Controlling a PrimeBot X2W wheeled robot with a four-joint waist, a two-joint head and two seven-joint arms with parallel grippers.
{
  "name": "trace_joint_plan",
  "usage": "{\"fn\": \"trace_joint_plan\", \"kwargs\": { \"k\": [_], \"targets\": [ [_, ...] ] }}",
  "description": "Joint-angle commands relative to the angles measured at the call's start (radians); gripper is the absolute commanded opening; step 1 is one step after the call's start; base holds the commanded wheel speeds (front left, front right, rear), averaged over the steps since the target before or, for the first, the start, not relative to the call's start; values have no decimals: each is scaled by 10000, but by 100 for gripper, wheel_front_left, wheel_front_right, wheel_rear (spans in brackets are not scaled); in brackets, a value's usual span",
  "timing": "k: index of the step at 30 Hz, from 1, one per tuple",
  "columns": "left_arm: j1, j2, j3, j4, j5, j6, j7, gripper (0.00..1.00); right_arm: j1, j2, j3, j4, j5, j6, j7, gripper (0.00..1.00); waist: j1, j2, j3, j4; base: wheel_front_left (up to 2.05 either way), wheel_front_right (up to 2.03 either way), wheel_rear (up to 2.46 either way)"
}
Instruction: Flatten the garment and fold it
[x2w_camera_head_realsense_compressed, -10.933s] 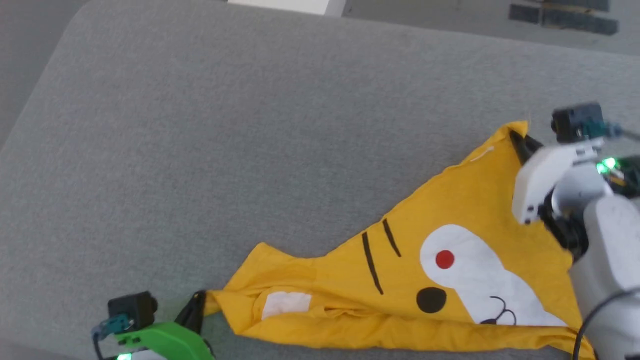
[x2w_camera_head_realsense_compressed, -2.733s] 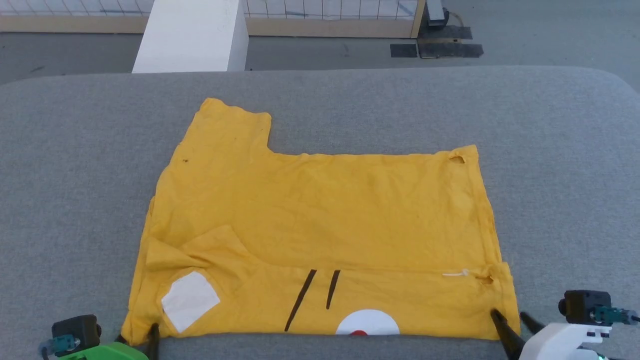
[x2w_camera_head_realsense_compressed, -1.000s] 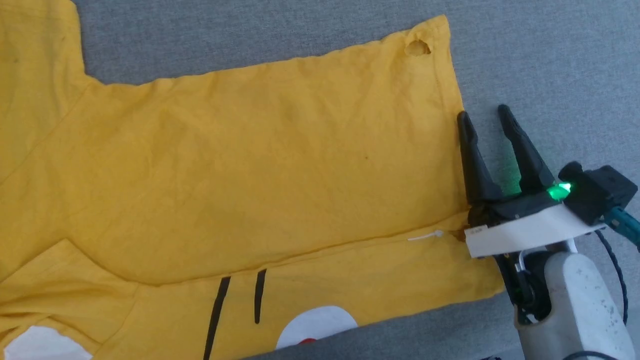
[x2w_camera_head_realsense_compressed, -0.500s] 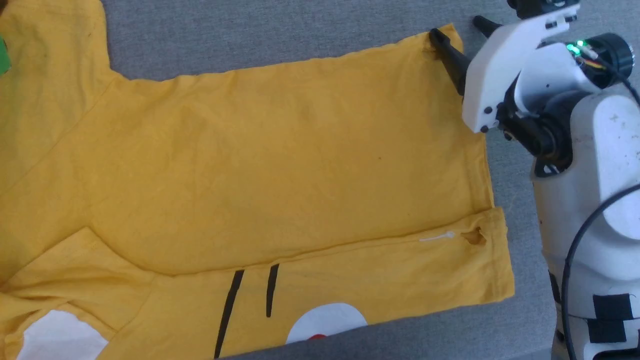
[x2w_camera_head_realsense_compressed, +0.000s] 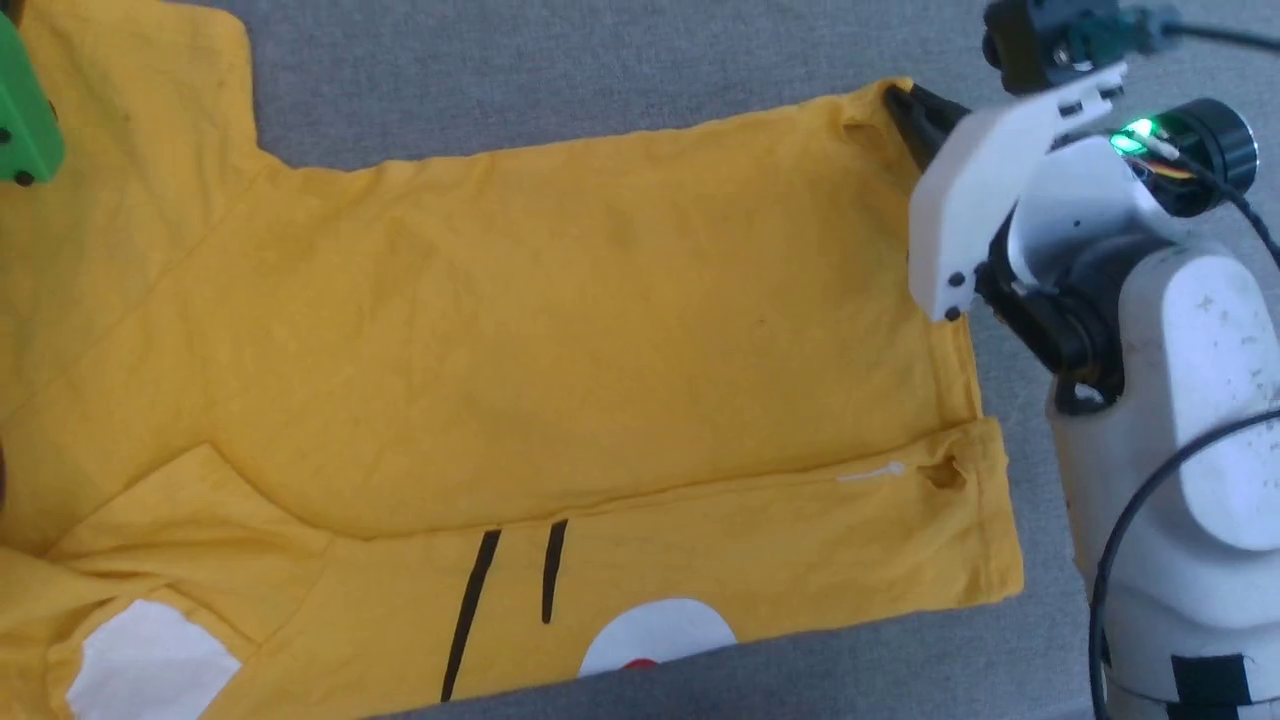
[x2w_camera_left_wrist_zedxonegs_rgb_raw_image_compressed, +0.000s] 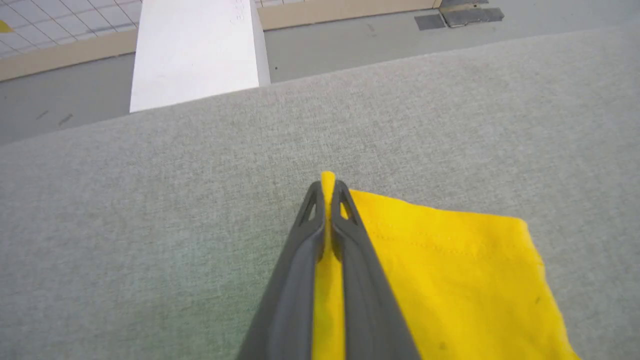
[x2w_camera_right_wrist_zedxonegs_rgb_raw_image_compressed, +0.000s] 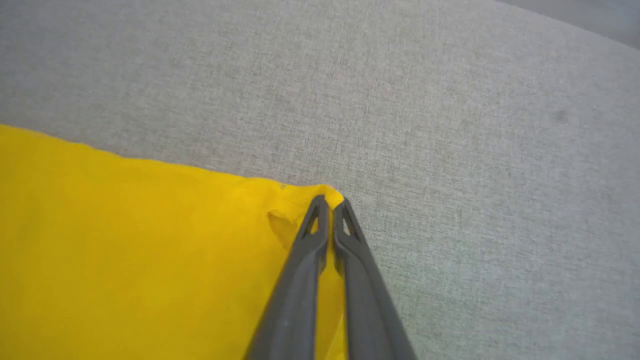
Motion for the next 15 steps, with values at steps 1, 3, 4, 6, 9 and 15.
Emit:
{"fn": "trace_joint_plan", "kwargs": {
  "k": [1, 3, 4, 6, 9, 15],
  "targets": [
    [289, -81, 76, -6, 131, -106, -586, 0, 268, -8, -39, -47, 59, -13, -520, 0, 0, 0, -551, 151, 0, 0, 0],
    [708, -182, 161, -30, 276, -184, -1610, 0, 655, -8, -85, 18, 142, -13, -1336, 0, 0, 0, -975, 245, 0, 0, 0],
    [937, -237, 214, -63, 330, -197, -2093, 0, 839, -8, -109, 57, 202, -13, -1711, 0, 0, 0, -1177, 286, 0, 0, 0],
    [1562, -375, 318, -213, 438, -189, -3140, 0, 1274, -8, -157, 212, 317, -13, -2524, 0, 0, 0, -1653, 389, 0, 0, 0],
    [2735, -629, 498, -571, 470, -28, -4458, 0, 1977, -8, -245, 534, 423, -13, -3636, 0, 0, 0, -2381, 619, 0, 0, 0],
    [6268, -1038, 1068, -1708, -77, 719, -5877, 0, 3641, -8, -392, 1177, 302, -13, -5395, 0, 0, 0, -3774, 1238, 0, 0, 0]
  ]
}}
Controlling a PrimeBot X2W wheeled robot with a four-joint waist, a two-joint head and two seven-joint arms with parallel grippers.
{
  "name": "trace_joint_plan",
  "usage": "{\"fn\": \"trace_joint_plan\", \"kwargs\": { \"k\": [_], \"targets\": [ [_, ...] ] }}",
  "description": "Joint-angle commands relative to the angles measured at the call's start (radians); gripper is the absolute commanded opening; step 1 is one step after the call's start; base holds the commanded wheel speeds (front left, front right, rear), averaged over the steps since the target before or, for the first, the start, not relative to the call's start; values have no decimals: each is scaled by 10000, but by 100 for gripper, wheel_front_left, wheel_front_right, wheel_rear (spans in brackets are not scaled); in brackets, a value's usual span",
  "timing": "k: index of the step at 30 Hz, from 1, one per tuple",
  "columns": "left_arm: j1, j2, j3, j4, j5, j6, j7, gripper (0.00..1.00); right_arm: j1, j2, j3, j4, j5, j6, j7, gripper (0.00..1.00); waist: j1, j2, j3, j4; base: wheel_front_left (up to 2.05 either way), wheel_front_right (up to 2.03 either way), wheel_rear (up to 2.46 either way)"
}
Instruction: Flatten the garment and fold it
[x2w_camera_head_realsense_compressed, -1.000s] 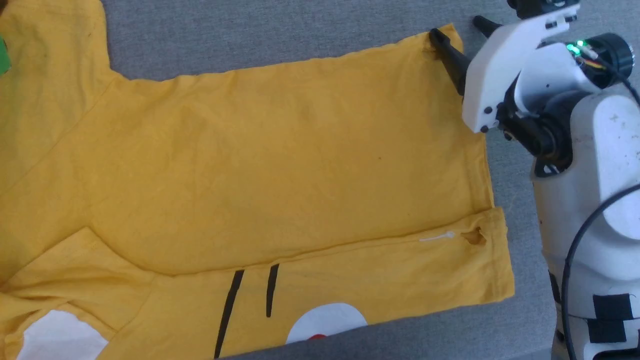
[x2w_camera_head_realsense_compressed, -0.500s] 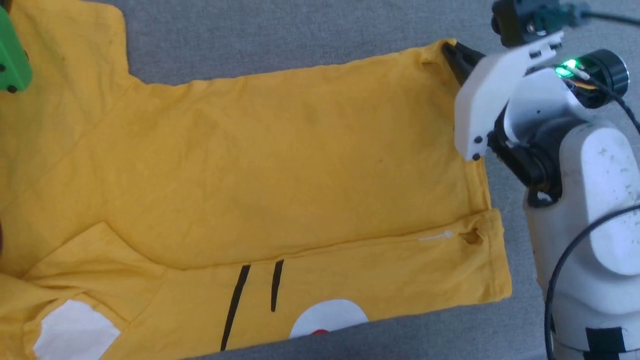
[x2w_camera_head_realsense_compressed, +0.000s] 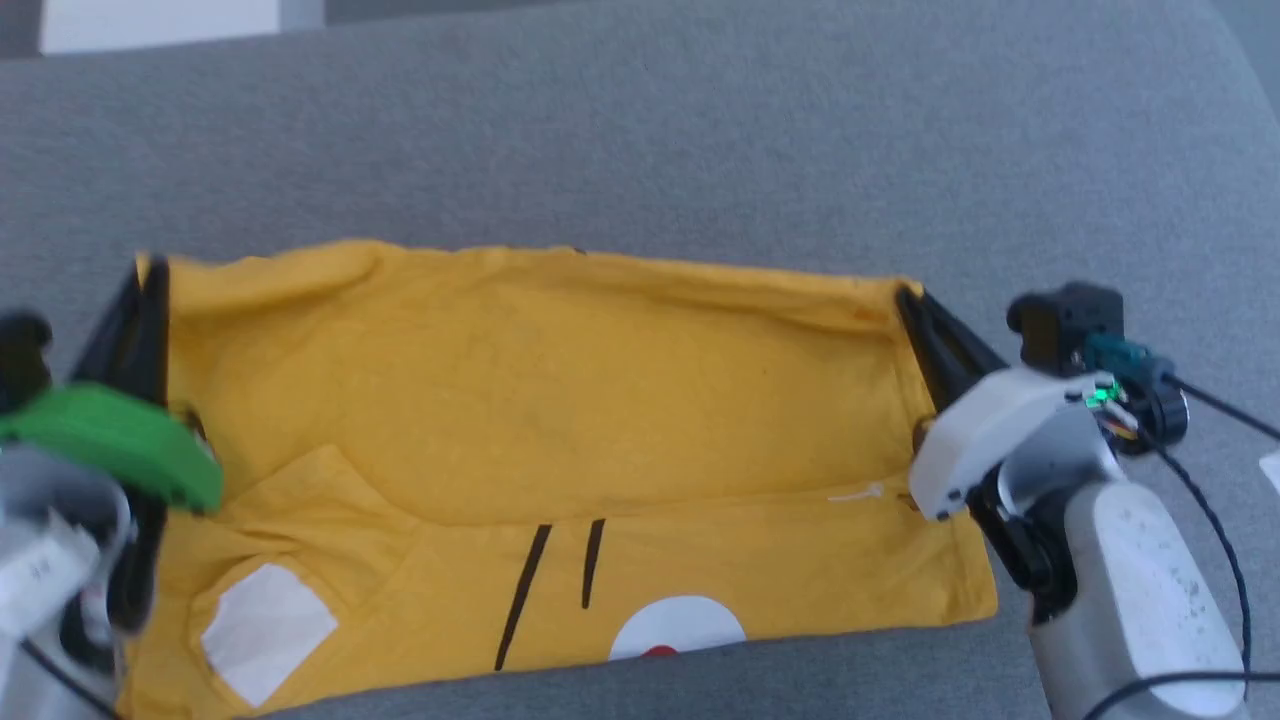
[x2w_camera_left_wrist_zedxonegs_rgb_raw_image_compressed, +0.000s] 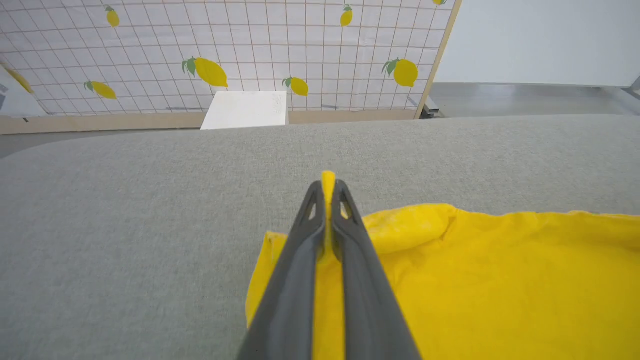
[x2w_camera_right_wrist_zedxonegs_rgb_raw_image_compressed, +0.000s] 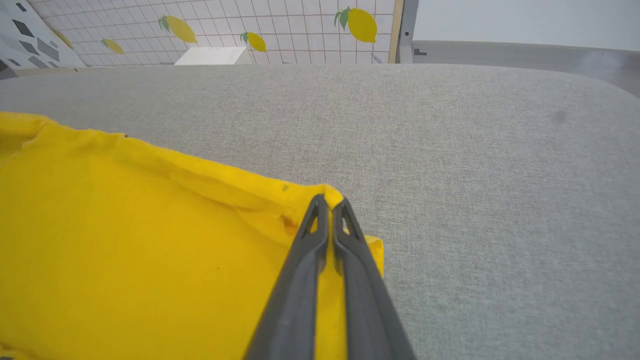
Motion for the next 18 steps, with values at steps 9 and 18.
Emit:
{"fn": "trace_joint_plan", "kwargs": {
  "k": [9, 18],
  "targets": [
    [3244, -519, 430, -664, -1127, 355, -362, 0, 1224, -293, -651, 42, -249, -13, 699, 0, 1, 0, -1324, 1109, 0, 0, 0],
    [4231, -1121, 101, -260, -1651, 151, -453, 0, 2057, -790, -755, -269, -276, -13, 3114, 0, 1, 0, -1238, 1512, 0, 0, 0]
  ]
}}
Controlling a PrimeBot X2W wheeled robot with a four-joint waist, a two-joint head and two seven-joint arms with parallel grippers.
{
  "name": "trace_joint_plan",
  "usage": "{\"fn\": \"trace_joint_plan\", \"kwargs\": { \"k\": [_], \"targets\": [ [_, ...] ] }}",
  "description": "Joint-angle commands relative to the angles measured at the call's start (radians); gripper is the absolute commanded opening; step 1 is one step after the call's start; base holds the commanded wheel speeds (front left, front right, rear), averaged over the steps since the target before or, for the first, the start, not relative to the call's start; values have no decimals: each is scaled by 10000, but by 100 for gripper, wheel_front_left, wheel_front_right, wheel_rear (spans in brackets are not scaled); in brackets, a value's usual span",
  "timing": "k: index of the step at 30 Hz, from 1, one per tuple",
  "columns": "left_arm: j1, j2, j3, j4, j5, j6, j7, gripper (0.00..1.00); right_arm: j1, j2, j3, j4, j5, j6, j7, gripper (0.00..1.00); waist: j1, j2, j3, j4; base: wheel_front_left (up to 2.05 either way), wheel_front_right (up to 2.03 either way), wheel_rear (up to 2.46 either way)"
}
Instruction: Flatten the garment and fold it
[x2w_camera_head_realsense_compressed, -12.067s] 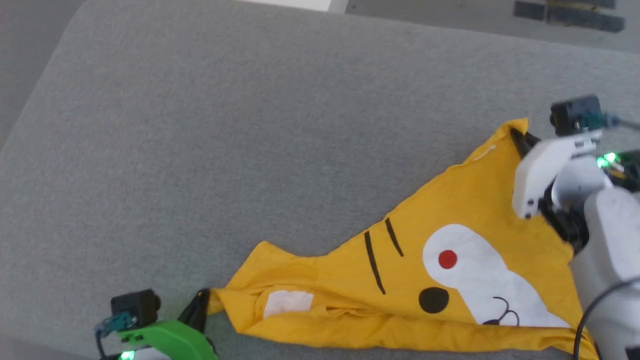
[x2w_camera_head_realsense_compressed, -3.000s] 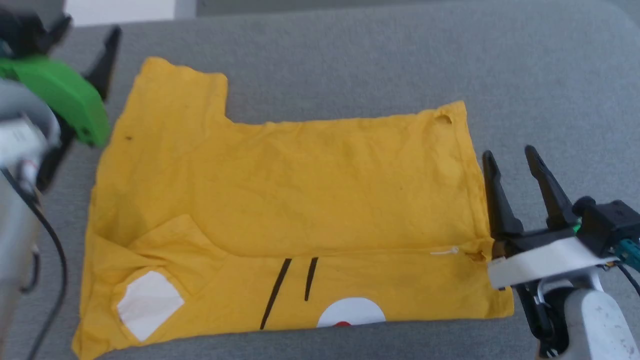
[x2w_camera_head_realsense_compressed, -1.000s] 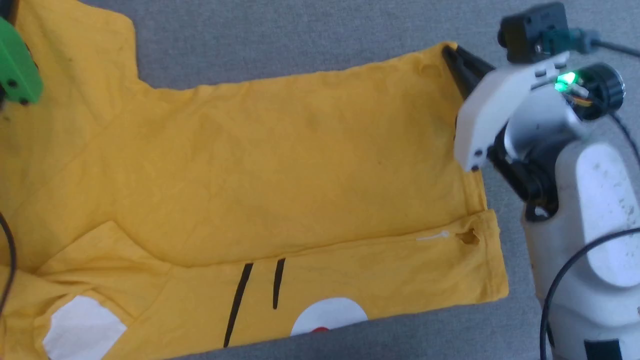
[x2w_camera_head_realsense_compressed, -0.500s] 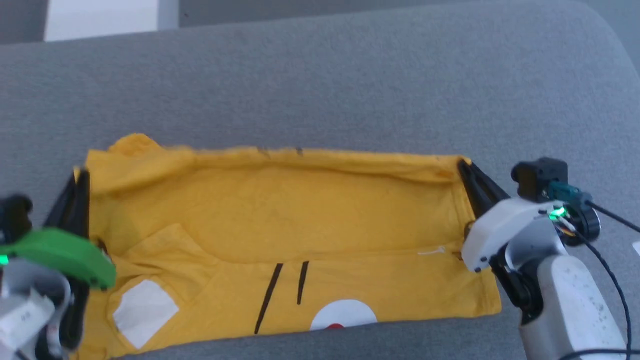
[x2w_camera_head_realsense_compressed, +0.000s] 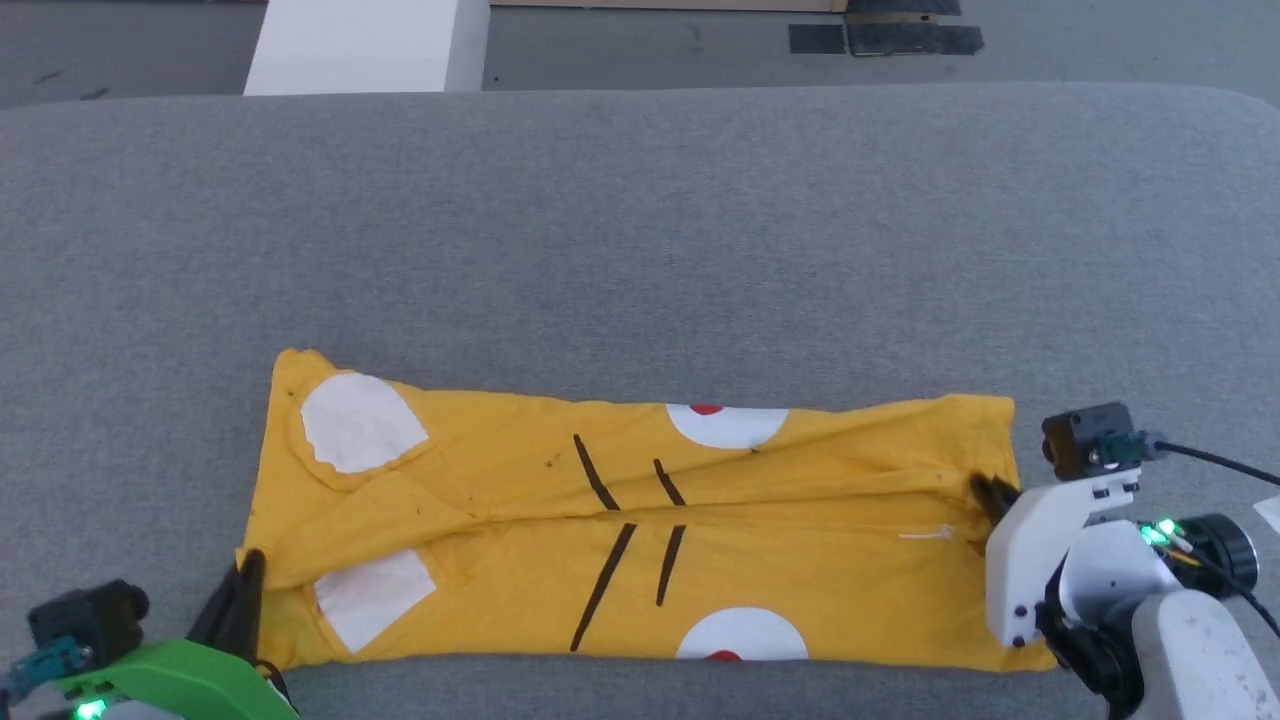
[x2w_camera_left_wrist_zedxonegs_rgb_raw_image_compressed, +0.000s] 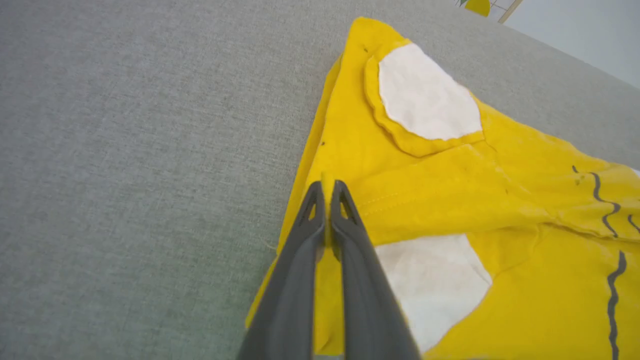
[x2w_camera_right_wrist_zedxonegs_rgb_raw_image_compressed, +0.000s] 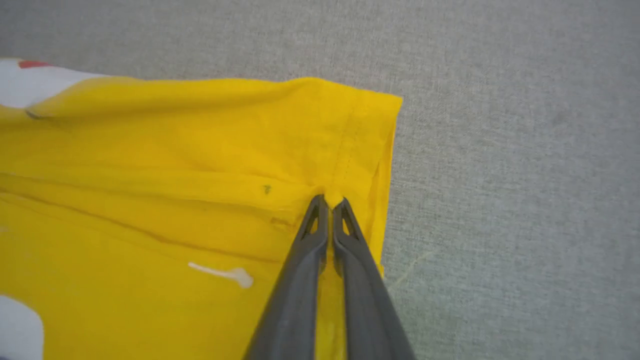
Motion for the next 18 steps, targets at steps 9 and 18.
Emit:
{"fn": "trace_joint_plan", "kwargs": {
  "k": [9, 18],
  "targets": [
    [-432, -422, -543, 1292, 260, -393, -460, 100, 1102, 65, -99, -974, 233, -13, 1876, 85, 1, 0, -132, 176, 0, 0, 0],
    [-860, -740, -737, 1449, 1091, -424, -1746, 100, 1681, 551, -566, -2335, 509, -13, 84, 100, 1, 0, -536, 72, 0, 0, 0]
  ]
}}
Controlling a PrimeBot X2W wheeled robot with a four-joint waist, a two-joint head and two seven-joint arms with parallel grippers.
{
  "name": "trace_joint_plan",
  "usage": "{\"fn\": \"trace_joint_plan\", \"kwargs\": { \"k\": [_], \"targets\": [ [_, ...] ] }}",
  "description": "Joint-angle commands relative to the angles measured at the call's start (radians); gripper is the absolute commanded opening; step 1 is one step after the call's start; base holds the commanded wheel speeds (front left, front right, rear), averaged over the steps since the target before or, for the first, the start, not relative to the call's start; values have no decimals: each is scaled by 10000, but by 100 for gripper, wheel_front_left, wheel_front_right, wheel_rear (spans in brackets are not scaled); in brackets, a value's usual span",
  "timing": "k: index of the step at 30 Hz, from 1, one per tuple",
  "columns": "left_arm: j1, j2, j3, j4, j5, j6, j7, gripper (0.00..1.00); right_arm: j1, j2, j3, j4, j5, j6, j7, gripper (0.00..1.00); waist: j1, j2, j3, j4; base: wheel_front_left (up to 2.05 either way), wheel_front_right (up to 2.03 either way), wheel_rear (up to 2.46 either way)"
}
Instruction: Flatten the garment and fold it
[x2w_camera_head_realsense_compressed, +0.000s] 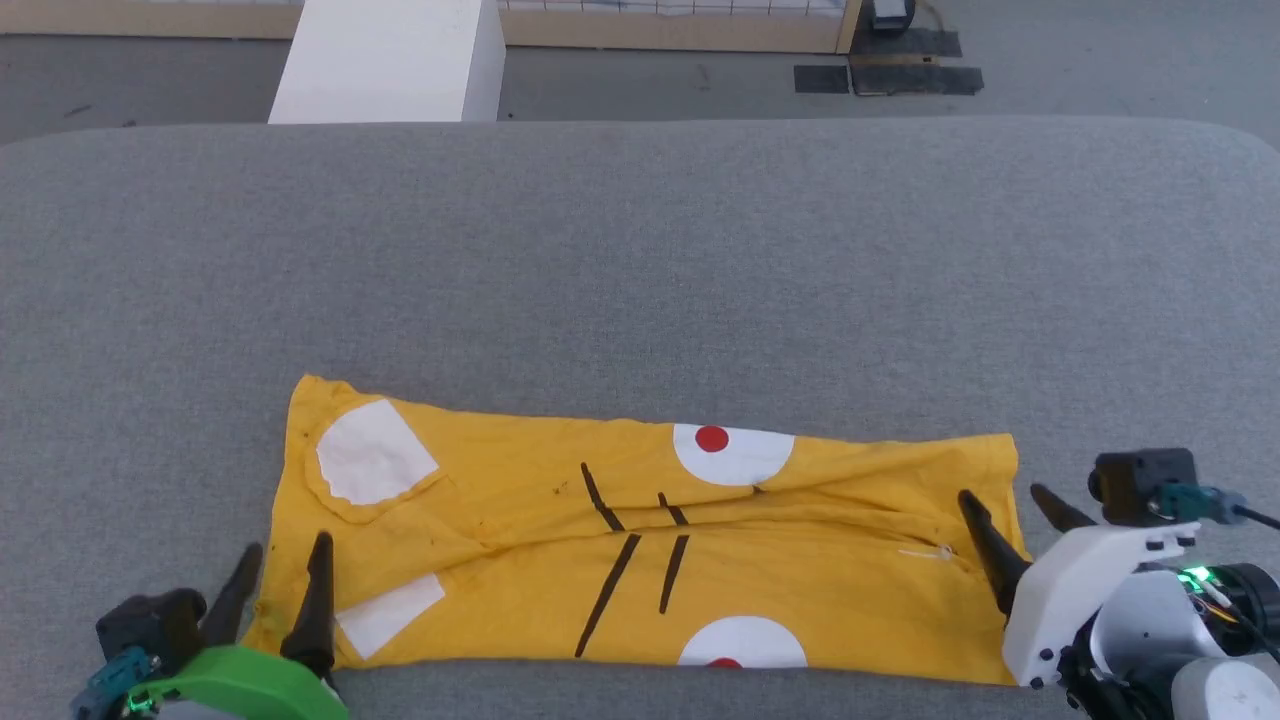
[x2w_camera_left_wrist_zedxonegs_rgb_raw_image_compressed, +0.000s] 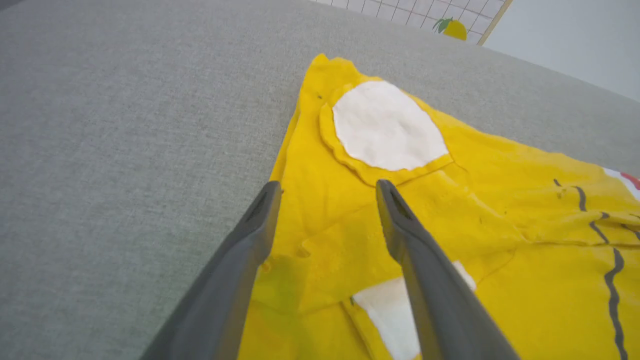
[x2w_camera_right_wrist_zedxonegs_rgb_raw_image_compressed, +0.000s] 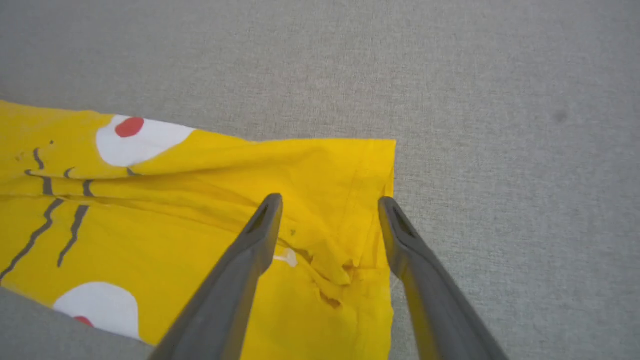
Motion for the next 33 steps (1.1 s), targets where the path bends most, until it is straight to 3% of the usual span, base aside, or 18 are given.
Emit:
{"fn": "trace_joint_plan", "kwargs": {
  "k": [1, 2, 5, 12, 20, 27, 28, 29, 30, 33],
  "targets": [
    [-267, -86, 68, -104, 343, 126, -250, 100, 222, 87, -72, -134, 76, -13, -457, 100, 1, 0, -114, -13, 0, 0, 0],
    [-458, -254, 247, -423, 1108, 355, -510, 100, 493, 201, -393, -232, 114, -13, -1462, 100, 1, 0, -228, 36, 0, 0, 0],
    [-805, -557, 673, -942, 1889, 328, -555, 100, 737, 240, -804, -65, 483, -13, -2322, 100, 1, 0, -294, 152, 0, 0, 0],
    [-1446, -1397, 1427, -1366, 3493, -506, -562, 100, 664, 248, -1065, 1224, 1687, -13, -3212, 100, 1, 0, -377, 200, 0, 0, 0],
    [-1925, -2044, 2030, -751, 4118, -1228, -564, 100, -211, 249, -1124, 2787, 1518, -13, -1561, 100, 1, 0, -404, 100, 0, 0, 0],
    [-2065, -2437, 2291, -368, 4424, -1574, -564, 100, -550, 249, -776, 3321, 1310, -13, 133, 100, 1, 0, -301, 146, 0, 0, 0],
    [-2072, -2482, 2324, -324, 4465, -1616, -564, 100, -520, 249, -682, 3308, 1350, -13, 454, 89, 1, 0, -279, 153, 0, 0, 0],
    [-2075, -2511, 2354, -293, 4497, -1646, -564, 100, -494, 249, -615, 3260, 1394, -13, 666, 48, 1, 0, -261, 154, 0, 0, 0],
    [-2073, -2613, 2516, -221, 4550, -1734, -564, 100, -448, 250, -549, 2922, 1371, -13, 929, 0, 1, 0, -215, 132, 0, 0, 0],
    [-2064, -2687, 2643, -167, 4605, -1804, -564, 100, -477, 250, -718, 2679, 1382, -13, 819, 0, 1, 0, -179, 97, 0, 0, 0]
  ]
}}
